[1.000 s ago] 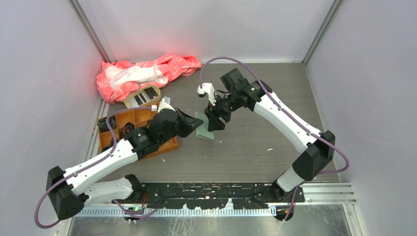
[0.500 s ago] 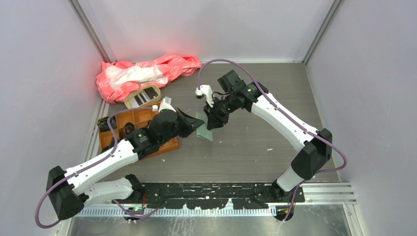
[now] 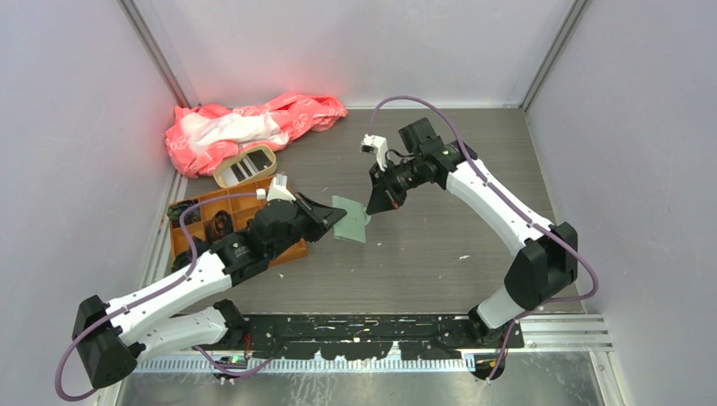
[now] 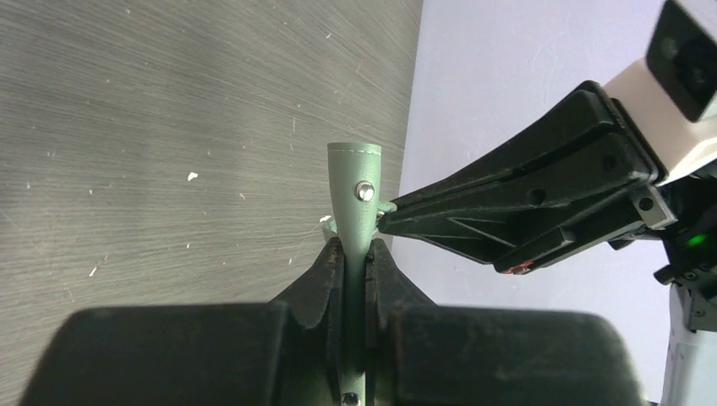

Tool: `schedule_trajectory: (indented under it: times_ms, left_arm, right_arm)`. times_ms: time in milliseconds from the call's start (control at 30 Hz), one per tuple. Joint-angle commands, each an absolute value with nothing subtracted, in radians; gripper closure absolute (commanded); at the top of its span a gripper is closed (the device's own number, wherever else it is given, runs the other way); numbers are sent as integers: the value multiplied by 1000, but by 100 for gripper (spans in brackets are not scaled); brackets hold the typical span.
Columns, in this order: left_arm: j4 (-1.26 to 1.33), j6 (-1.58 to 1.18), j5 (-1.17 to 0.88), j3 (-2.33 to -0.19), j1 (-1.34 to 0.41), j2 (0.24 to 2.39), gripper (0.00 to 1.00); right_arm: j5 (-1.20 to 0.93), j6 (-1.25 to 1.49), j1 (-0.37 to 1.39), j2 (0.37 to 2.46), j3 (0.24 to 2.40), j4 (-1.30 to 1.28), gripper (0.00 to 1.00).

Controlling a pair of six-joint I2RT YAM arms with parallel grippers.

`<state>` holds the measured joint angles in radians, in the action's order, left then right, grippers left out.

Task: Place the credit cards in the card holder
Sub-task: Open the card holder at the center of the board.

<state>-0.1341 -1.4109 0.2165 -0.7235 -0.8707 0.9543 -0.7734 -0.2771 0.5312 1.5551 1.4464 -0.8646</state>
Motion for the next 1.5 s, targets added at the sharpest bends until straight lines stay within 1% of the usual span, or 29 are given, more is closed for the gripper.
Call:
schedule_trajectory:
  times_ms: [0, 133, 267, 400, 533, 633, 733, 867, 1000, 1167, 1333, 1467]
  left_arm:
    - [-5, -1410, 227, -719, -874, 960, 87]
    - [-6, -1391, 228, -696, -874, 981, 65]
    - [-30, -1367, 235, -657, -871, 1012, 45]
    - [-67, -1317, 228, -627, -859, 1076, 36]
    - [-73, -1257, 219, -610, -855, 1117, 33]
    - [-3, -1233, 181, -591, -854, 1136, 33]
    - [83, -1212, 130, -581, -854, 1163, 32]
    - [101, -1170, 66, -627, -856, 1231, 31]
    - [157, -1142, -24, -673, -859, 1349, 31]
    - [386, -1141, -112, -641, -859, 1446, 31]
    - [447, -1108, -89, -606, -859, 1427, 31]
    - [549, -1093, -36, -521, -859, 1381, 31]
  right_arm:
    - [-886, -158, 505, 1474, 1389, -749, 99]
    - [-922, -54, 439, 1450, 1328, -655, 99]
    - [-896, -38, 417, 1433, 1249, -613, 99]
    - [-815, -34, 397, 1447, 1134, -528, 99]
    - [-713, -69, 362, 1512, 1046, -483, 99]
    - [-651, -108, 349, 1546, 1035, -510, 98]
    - [-609, -114, 338, 1547, 1015, -505, 97]
    - [-581, -134, 328, 1517, 974, -492, 95]
    - [-650, -124, 305, 1469, 934, -459, 94]
    - [-801, -81, 304, 1457, 951, -445, 94]
    - [-910, 30, 303, 1488, 1014, -397, 94]
    - [-970, 123, 305, 1526, 1068, -360, 94]
